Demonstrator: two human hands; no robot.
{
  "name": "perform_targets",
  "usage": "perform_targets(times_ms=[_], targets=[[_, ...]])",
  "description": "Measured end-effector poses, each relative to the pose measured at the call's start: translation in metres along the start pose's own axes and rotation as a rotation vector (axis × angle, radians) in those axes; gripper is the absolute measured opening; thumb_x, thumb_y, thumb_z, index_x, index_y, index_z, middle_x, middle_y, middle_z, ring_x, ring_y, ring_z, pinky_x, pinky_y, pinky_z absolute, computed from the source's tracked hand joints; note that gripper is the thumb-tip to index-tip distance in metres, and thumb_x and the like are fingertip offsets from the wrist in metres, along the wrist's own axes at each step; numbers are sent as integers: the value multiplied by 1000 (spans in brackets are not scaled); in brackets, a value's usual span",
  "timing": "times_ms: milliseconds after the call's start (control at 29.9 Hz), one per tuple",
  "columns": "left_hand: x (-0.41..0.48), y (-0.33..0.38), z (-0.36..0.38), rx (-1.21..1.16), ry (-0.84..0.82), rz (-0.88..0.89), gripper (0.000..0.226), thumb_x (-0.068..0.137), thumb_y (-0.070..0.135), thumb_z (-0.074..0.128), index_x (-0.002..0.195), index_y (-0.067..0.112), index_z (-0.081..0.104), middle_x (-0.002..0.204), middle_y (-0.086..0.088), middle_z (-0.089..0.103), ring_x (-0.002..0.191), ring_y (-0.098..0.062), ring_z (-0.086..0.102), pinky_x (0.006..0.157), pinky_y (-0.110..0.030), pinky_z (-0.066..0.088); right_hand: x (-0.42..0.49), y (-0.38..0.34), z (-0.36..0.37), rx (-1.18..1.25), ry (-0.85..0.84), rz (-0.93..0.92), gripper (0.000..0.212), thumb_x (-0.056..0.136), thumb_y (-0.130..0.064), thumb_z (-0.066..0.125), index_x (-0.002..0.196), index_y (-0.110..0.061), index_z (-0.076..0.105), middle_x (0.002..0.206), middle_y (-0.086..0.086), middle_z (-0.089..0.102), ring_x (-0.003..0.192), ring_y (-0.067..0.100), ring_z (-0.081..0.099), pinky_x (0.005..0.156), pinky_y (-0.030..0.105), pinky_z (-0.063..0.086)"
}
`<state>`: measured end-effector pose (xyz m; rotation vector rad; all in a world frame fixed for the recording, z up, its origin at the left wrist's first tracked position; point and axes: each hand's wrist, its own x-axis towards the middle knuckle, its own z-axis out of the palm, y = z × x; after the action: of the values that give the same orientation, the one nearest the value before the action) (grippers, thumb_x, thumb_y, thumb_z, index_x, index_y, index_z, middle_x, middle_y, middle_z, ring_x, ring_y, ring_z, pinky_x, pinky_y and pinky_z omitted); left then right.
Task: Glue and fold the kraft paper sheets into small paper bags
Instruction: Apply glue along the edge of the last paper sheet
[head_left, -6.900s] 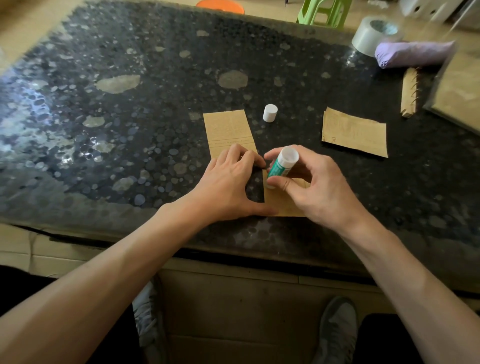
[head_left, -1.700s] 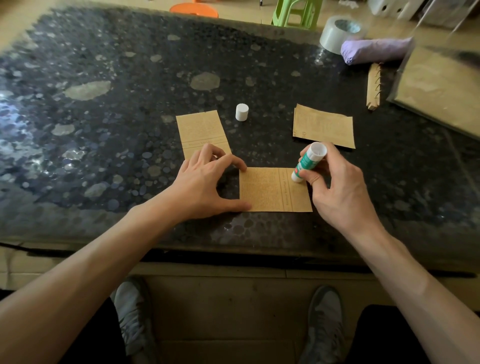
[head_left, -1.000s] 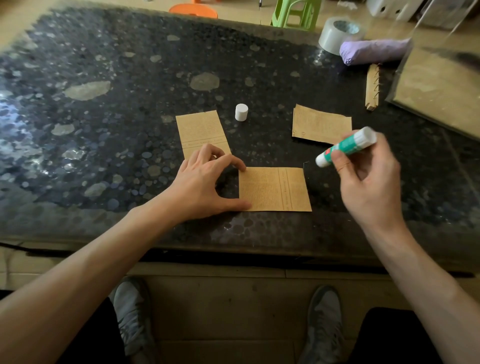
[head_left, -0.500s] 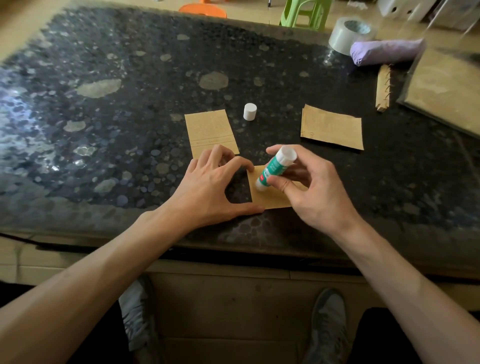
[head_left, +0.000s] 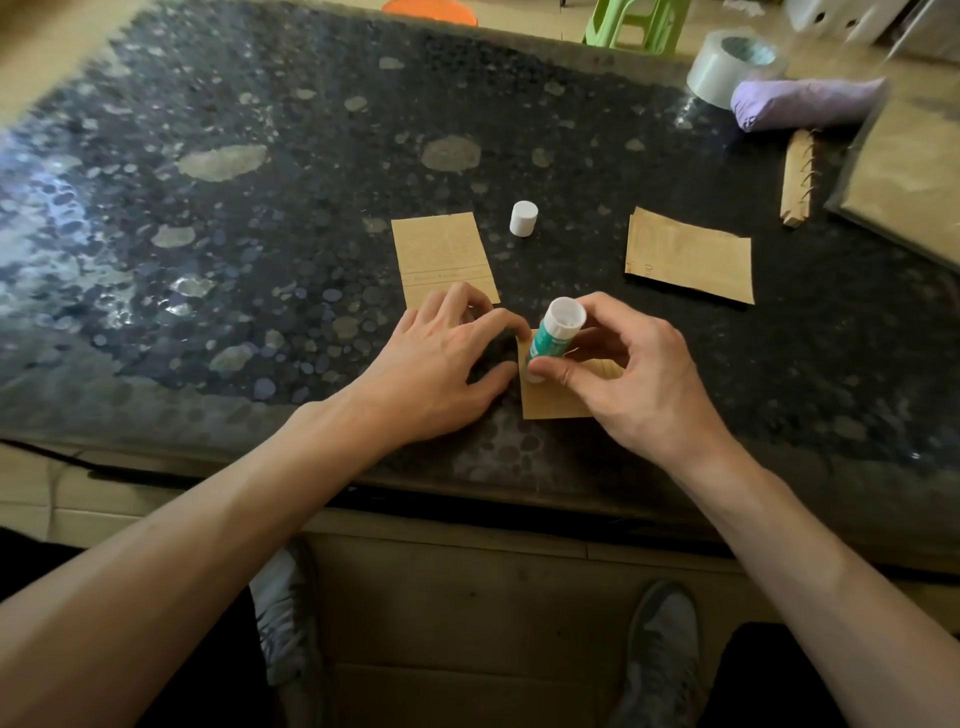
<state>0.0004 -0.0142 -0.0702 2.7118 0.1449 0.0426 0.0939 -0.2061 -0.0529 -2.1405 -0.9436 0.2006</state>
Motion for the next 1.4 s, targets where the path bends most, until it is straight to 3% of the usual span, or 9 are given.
perform_targets(times_ms=[100, 234, 367, 568, 835, 1036, 1236, 1403], targets=[[1, 0, 1, -13, 18, 0, 44, 96, 51, 45, 139, 42, 48, 134, 6, 41, 130, -16, 37, 111, -39, 33, -1, 2, -2, 18, -25, 11, 38, 87, -43, 79, 121, -29, 68, 113, -17, 71, 110, 3, 66, 97, 39, 58], [3, 1, 5, -43, 73, -27, 38, 97, 53, 51, 133, 41, 56, 129, 5, 46, 126, -16, 42, 105, -33, 30, -2, 3, -3, 43, -45, 1, 34, 90, -38, 79, 120, -29, 69, 112, -18, 72, 111, 3, 66, 97, 38, 58], [9, 4, 8, -98, 137, -73, 34, 91, 55, 60, 121, 41, 64, 120, 5, 51, 119, -18, 49, 101, -36, 36, -4, 3, -3, 44, -56, 5, 34, 89, -40, 78, 120, -32, 68, 112, -22, 70, 111, -2, 65, 99, 37, 57], [13, 3, 9, -119, 151, -94, 32, 87, 52, 70, 117, 42, 66, 113, 9, 49, 117, -17, 49, 95, -32, 33, -4, 1, -5, 62, -44, 8, 36, 86, -43, 81, 118, -31, 70, 110, -20, 72, 108, -1, 67, 97, 36, 58], [14, 4, 7, -157, 145, -107, 33, 84, 53, 73, 115, 42, 67, 112, 8, 50, 116, -18, 51, 98, -40, 41, -5, 0, -6, 69, -40, 4, 34, 85, -42, 82, 114, -30, 71, 108, -20, 73, 107, -1, 67, 97, 36, 58], [15, 4, 6, -159, 136, -114, 33, 85, 51, 73, 117, 41, 67, 115, 6, 51, 117, -18, 50, 98, -39, 39, -6, -2, -7, 36, -103, -20, 30, 91, -30, 80, 118, -32, 69, 110, -23, 70, 111, -2, 65, 100, 31, 56], [15, 4, 5, -159, 127, -120, 34, 85, 51, 74, 117, 41, 67, 116, 6, 52, 117, -18, 50, 99, -40, 41, -8, -2, -10, 10, -73, -33, 39, 83, -49, 80, 116, -30, 72, 108, -22, 72, 106, -5, 66, 95, 23, 55], [15, 5, 5, -155, 127, -127, 33, 85, 51, 72, 117, 42, 67, 113, 9, 48, 119, -18, 50, 100, -40, 39, -11, -1, -11, 3, -102, -46, 31, 86, -41, 81, 113, -41, 67, 105, -33, 66, 108, -11, 62, 92, 7, 47]])
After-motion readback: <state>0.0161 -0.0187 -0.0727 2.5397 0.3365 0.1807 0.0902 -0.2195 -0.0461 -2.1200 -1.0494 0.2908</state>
